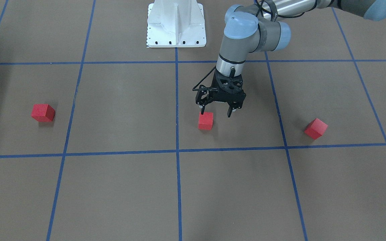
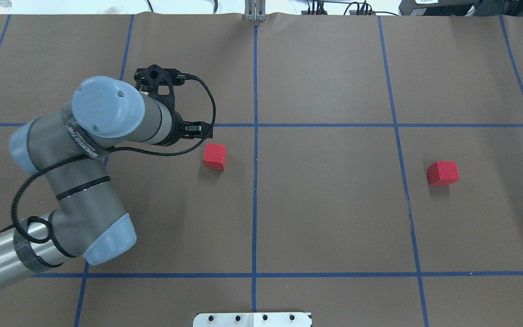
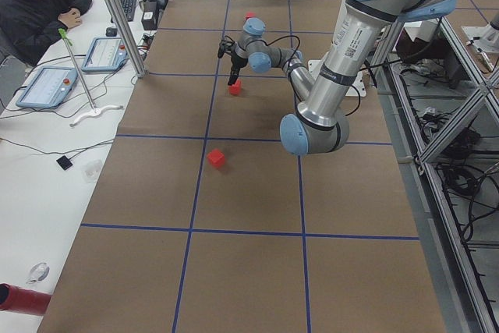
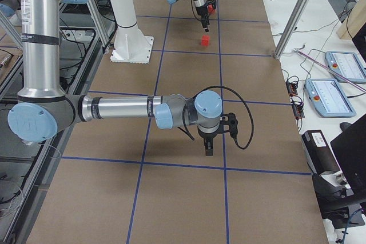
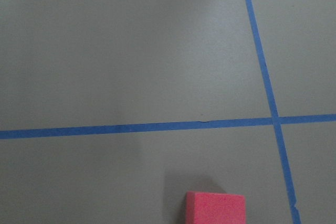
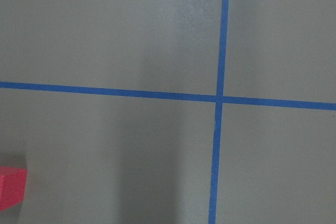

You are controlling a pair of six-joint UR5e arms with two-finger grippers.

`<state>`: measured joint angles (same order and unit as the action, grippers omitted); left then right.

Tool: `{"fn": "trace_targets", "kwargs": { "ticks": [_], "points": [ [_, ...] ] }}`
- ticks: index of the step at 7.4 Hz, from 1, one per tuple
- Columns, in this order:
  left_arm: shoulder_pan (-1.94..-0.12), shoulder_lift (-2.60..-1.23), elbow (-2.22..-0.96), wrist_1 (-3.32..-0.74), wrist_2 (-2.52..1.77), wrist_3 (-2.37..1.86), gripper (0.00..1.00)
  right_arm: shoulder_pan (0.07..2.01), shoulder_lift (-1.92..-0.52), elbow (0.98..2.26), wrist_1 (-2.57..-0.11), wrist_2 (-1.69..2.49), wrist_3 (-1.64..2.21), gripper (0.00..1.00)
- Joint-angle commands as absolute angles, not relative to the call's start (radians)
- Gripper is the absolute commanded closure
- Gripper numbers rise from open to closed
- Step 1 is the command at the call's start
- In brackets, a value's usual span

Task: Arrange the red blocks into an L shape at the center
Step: 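Move the left gripper over the middle red cube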

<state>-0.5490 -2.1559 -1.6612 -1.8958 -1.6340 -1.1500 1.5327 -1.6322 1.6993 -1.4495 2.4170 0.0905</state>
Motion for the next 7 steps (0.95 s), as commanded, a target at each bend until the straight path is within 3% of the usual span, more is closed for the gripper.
{"fn": "trace_targets", "kwargs": {
  "ticks": [1, 7],
  "points": [
    [-0.540, -2.166, -1.614, -1.934, -1.623, -1.146, 0.01, 1.531, -1.632, 1.698, -1.450, 2.416, 0.092, 0.01],
    [-0.502, -2.197, -1.551, -1.933, -1.620, -1.149, 0.03, 1.531, -1.634, 1.686, -1.451, 2.413, 0.092, 0.01]
  ]
}}
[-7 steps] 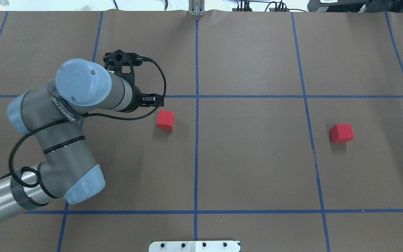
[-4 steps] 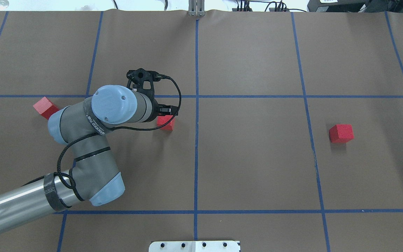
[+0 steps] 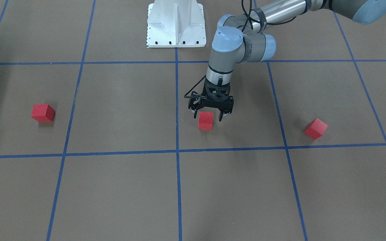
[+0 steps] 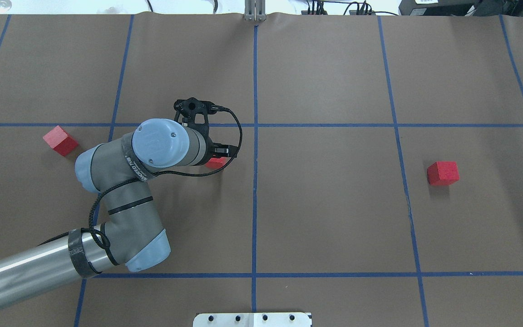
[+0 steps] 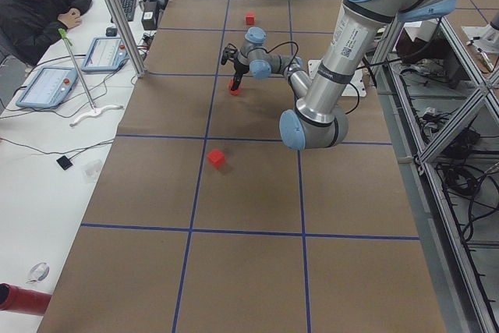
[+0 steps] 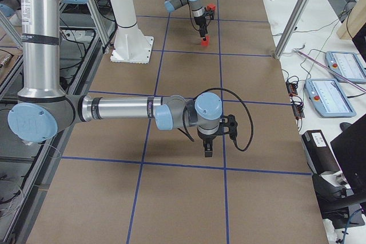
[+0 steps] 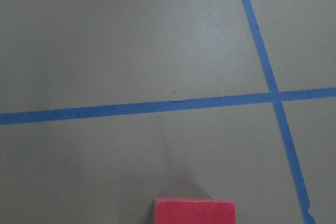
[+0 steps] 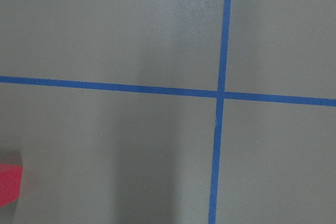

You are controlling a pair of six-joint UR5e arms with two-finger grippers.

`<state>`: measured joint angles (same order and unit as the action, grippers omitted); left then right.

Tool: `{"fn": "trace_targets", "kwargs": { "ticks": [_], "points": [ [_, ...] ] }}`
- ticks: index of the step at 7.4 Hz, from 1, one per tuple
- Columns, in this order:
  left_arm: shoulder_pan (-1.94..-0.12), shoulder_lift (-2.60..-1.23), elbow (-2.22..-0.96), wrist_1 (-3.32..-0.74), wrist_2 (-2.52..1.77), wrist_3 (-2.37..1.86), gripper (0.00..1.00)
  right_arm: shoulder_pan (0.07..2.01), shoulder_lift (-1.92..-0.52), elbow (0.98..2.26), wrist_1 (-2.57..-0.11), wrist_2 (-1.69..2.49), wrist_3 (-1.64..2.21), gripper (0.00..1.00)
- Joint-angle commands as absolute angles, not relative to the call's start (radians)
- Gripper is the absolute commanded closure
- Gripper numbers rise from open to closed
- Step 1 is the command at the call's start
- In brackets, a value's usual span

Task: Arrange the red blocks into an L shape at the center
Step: 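Lower the left gripper and grasp the middle red cube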

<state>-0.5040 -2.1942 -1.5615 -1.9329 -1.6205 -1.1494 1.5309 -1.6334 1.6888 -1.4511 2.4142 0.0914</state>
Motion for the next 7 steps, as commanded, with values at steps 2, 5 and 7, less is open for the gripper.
{"fn": "trace_targets", "kwargs": {
  "ticks": [2, 5, 7],
  "points": [
    [-0.500, -2.209, -1.534, -1.933, -1.620, -1.155, 0.07, 1.531, -1.634, 1.684, -1.451, 2.414, 0.091, 0.01],
    [-0.488, -2.210, -1.506, -1.933, -1.618, -1.157, 0.26, 1.532, -1.634, 1.683, -1.451, 2.414, 0.091, 0.01],
    [-0.489, -2.212, -1.517, -1.930, -1.620, -1.202, 1.00, 1.532, -1.634, 1.684, -1.451, 2.414, 0.092, 0.01]
  ]
}}
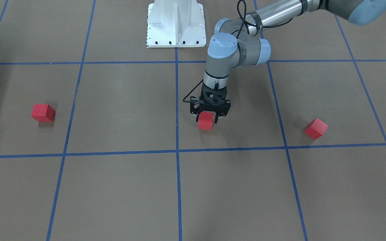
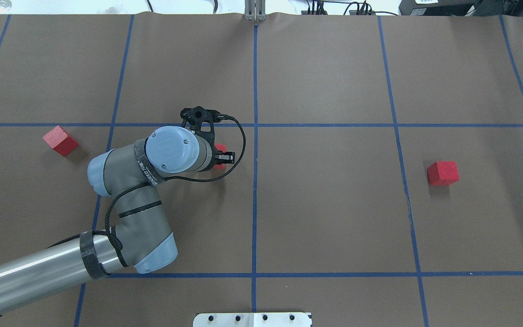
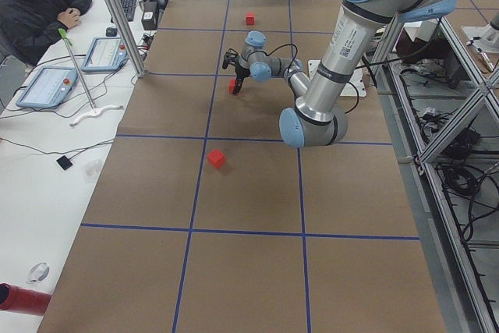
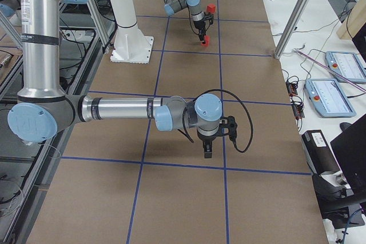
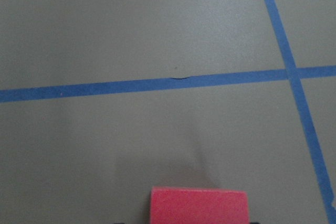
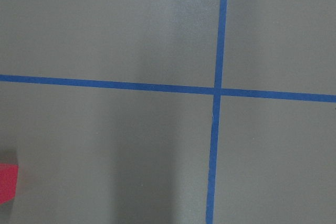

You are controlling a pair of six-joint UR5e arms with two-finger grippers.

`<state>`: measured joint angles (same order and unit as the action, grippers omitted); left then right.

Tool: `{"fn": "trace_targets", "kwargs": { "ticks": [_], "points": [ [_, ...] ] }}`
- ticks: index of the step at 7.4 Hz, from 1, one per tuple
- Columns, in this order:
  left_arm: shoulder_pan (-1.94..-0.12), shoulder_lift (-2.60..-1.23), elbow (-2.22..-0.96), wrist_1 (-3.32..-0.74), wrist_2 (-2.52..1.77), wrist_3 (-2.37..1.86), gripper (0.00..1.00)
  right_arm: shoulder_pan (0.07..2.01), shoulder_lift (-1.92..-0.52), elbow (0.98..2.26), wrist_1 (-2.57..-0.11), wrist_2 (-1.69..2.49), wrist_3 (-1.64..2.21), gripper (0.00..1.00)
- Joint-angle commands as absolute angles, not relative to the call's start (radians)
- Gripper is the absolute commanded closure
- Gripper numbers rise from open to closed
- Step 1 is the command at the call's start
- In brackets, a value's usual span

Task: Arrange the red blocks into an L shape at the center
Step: 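Lower the left gripper and grasp the middle red cube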

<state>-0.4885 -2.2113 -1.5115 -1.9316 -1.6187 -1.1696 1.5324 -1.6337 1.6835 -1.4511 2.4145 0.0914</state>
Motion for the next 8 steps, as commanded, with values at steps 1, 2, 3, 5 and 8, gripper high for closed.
{"fn": "trace_targets", "kwargs": {
  "ticks": [1, 2, 3, 5, 8],
  "points": [
    [-0.489, -2.230, -1.522, -1.928, -1.623, -1.212, 1.00, 1.532, -1.634, 1.684, -1.451, 2.414, 0.092, 0.01],
    [-0.492, -2.281, -1.517, -1.895, -1.624, -1.213, 1.00, 1.532, -1.634, 1.683, -1.451, 2.414, 0.091, 0.01],
    [-0.492, -2.363, -1.505, -1.741, -1.621, -1.210, 1.00, 1.532, -1.634, 1.683, -1.451, 2.414, 0.092, 0.01],
    [-0.492, -2.480, -1.386, -1.689, -1.618, -1.210, 1.00, 1.532, -1.634, 1.683, -1.451, 2.414, 0.092, 0.01],
    [-0.492, -2.516, -1.276, -1.799, -1.589, -1.209, 1.00, 1.532, -1.634, 1.683, -1.451, 2.416, 0.092, 0.01]
  ]
}}
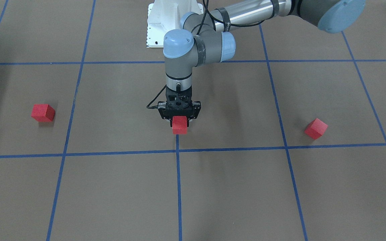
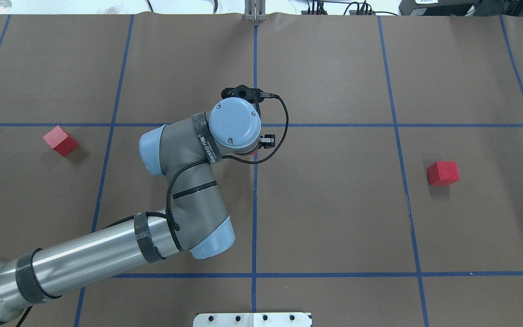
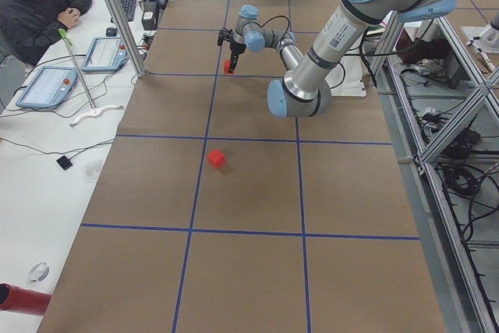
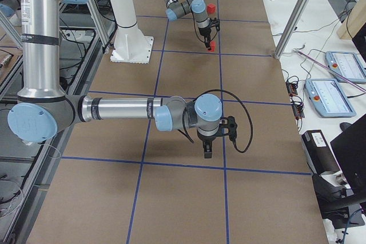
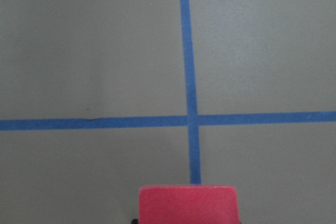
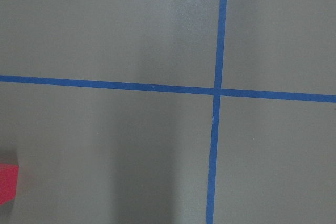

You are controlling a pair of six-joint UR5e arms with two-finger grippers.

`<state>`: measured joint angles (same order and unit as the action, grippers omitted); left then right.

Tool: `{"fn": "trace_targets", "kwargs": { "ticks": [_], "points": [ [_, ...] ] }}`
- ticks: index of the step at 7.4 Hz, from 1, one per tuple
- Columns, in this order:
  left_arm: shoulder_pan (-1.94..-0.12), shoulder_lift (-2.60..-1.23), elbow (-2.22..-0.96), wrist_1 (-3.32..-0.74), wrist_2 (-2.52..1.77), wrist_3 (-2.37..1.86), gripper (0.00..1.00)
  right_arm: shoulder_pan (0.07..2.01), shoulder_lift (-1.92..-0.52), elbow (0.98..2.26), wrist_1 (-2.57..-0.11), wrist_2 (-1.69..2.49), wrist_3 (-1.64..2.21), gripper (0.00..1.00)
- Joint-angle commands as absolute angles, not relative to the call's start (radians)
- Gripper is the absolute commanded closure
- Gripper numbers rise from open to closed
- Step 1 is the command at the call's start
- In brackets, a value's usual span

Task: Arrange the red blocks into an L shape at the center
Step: 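Carry the red cube to the center grid intersection and release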

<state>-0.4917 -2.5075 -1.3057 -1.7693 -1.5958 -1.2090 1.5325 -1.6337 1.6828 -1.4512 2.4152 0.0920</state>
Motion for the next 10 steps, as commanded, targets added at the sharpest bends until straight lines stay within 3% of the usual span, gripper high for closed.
{"fn": "trace_targets", "kwargs": {
  "ticks": [1, 8, 10],
  "points": [
    [-0.492, -2.516, -1.272, -1.802, -1.568, -1.206, 1.00, 1.532, -1.634, 1.683, -1.451, 2.416, 0.092, 0.01],
    [-0.474, -2.517, -1.227, -1.853, -1.560, -1.207, 1.00, 1.532, -1.634, 1.683, -1.451, 2.416, 0.094, 0.01],
    [-0.469, -2.516, -1.224, -1.853, -1.560, -1.203, 0.16, 1.532, -1.634, 1.683, -1.451, 2.416, 0.092, 0.01]
  ]
}}
